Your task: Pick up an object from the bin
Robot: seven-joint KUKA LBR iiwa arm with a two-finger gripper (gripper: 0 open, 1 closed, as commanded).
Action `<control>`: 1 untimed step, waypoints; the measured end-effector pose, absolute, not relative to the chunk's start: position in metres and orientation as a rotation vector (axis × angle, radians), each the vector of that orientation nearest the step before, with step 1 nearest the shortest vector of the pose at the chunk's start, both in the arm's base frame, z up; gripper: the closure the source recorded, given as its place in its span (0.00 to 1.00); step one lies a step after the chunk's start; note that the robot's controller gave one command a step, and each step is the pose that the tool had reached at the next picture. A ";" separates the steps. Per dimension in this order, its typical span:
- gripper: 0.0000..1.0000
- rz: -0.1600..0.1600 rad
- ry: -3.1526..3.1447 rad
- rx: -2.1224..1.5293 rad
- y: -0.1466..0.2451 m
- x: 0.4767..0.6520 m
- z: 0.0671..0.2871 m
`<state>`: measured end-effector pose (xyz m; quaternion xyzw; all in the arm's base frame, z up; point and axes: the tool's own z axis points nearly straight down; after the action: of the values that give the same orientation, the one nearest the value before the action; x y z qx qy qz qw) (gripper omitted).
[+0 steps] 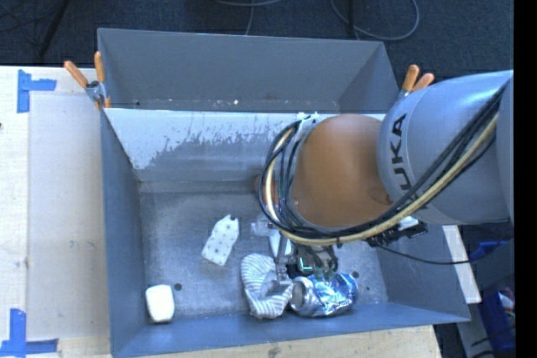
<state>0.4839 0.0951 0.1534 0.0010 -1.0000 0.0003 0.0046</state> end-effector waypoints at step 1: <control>0.00 0.000 -3.139 -0.001 0.095 0.486 0.156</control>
Offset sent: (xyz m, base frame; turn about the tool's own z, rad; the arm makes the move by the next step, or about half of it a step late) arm 0.0066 -0.0265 -0.0834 -0.2651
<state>0.4857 0.0948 0.1562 -0.0005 -1.0000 0.0000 0.0014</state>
